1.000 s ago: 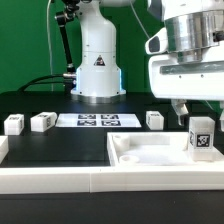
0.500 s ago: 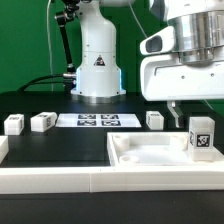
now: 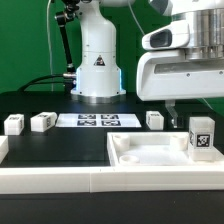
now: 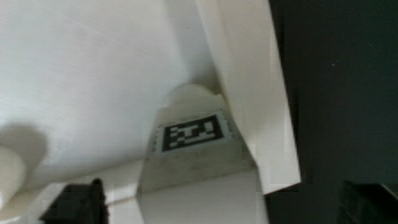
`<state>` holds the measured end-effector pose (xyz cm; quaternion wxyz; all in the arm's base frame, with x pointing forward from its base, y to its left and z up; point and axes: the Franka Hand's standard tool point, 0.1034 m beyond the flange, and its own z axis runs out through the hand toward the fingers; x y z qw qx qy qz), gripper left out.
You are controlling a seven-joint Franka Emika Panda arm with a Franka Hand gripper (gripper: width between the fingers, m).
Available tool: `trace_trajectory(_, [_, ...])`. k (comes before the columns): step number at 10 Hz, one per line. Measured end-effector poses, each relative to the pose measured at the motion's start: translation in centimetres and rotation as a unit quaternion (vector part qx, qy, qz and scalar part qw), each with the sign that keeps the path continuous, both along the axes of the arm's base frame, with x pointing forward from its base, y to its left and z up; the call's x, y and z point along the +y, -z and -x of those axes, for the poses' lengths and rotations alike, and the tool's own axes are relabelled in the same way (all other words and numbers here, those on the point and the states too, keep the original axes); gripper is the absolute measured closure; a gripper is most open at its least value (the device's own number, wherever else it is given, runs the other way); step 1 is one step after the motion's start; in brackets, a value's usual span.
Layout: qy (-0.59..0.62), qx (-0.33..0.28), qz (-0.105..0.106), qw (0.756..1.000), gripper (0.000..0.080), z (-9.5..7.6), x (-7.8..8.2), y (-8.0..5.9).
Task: Assemble square table
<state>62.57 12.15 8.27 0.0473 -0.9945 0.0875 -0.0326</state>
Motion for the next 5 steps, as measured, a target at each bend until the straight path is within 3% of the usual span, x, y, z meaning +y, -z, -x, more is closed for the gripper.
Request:
trace_trajectory(3, [-0.087, -0.009, 0.007, 0.996, 0.0159, -0.04, -0.19, 0.05])
trace_trajectory(4, [-0.079, -0.009, 0.006, 0.997, 0.0354, -0.04, -0.17, 0.05])
trace_trajectory(5, [-0.079, -0.008, 0.006, 0.997, 0.0354, -0.04, -0.18, 0.06])
